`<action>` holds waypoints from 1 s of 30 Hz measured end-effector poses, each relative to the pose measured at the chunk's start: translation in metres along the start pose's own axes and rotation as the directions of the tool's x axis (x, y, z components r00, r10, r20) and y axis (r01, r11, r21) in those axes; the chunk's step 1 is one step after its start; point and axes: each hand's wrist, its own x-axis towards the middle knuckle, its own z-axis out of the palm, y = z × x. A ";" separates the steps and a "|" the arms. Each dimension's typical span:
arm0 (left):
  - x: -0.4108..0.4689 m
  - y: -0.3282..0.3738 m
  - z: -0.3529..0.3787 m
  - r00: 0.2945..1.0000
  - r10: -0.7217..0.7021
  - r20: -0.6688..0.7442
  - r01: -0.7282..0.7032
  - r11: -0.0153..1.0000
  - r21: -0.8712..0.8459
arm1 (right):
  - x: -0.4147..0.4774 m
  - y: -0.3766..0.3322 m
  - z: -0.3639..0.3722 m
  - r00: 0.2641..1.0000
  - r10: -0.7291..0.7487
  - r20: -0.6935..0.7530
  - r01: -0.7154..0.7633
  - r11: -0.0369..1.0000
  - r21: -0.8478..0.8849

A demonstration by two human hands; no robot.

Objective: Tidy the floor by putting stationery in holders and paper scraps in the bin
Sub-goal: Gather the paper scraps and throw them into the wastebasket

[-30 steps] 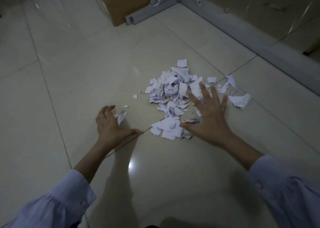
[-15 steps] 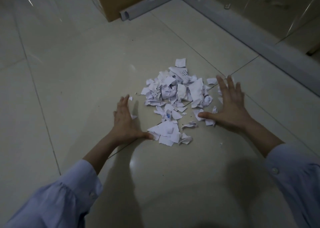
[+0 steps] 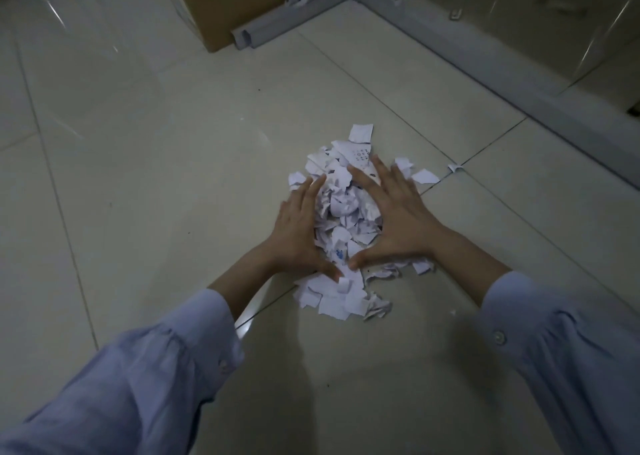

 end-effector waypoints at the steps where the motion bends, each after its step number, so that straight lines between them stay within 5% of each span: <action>1: 0.002 0.000 0.002 1.000 0.012 0.007 -0.012 1.000 0.018 | 0.002 -0.001 0.002 1.000 -0.008 -0.003 0.008 1.000 -0.028; 14: 0.012 0.006 0.013 0.958 0.125 -0.257 -0.156 0.983 -0.101 | 0.011 -0.007 0.024 0.940 0.008 -0.342 -0.019 0.999 -0.029; 22: 0.010 0.020 0.016 0.925 0.056 -0.376 -0.107 0.987 -0.116 | -0.001 -0.019 0.021 0.938 0.028 -0.347 -0.024 1.000 0.016; 30: 0.002 0.044 0.013 0.946 0.068 -0.316 -0.125 0.979 -0.162 | -0.023 -0.027 0.007 0.910 0.185 -0.371 -0.084 0.958 0.273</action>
